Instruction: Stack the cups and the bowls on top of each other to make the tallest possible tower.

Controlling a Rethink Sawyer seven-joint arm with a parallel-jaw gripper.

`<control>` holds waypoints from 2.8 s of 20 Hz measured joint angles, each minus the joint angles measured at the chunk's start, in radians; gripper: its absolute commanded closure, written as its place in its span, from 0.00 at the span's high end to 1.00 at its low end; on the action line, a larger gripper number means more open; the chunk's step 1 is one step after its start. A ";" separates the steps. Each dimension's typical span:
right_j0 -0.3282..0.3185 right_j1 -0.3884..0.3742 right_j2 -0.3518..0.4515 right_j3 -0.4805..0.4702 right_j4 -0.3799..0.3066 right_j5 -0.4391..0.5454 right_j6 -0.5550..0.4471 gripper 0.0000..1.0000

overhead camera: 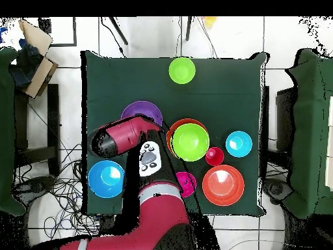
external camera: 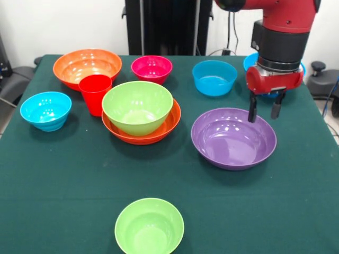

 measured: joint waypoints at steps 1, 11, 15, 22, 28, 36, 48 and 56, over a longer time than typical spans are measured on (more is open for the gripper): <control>0.005 0.003 -0.002 -0.001 0.004 0.000 0.000 1.00; 0.010 0.076 -0.007 -0.032 0.024 -0.041 0.000 1.00; -0.005 0.124 -0.006 -0.074 0.024 -0.067 0.000 1.00; -0.027 0.184 -0.006 -0.124 0.024 -0.111 0.000 1.00; -0.026 0.177 -0.009 -0.125 0.024 -0.114 0.000 0.00; -0.028 0.142 -0.015 -0.124 0.024 -0.114 0.000 0.00; -0.126 -0.046 0.041 -0.043 0.093 0.024 0.000 0.00; -0.201 -0.131 0.099 -0.097 0.172 0.271 0.000 0.00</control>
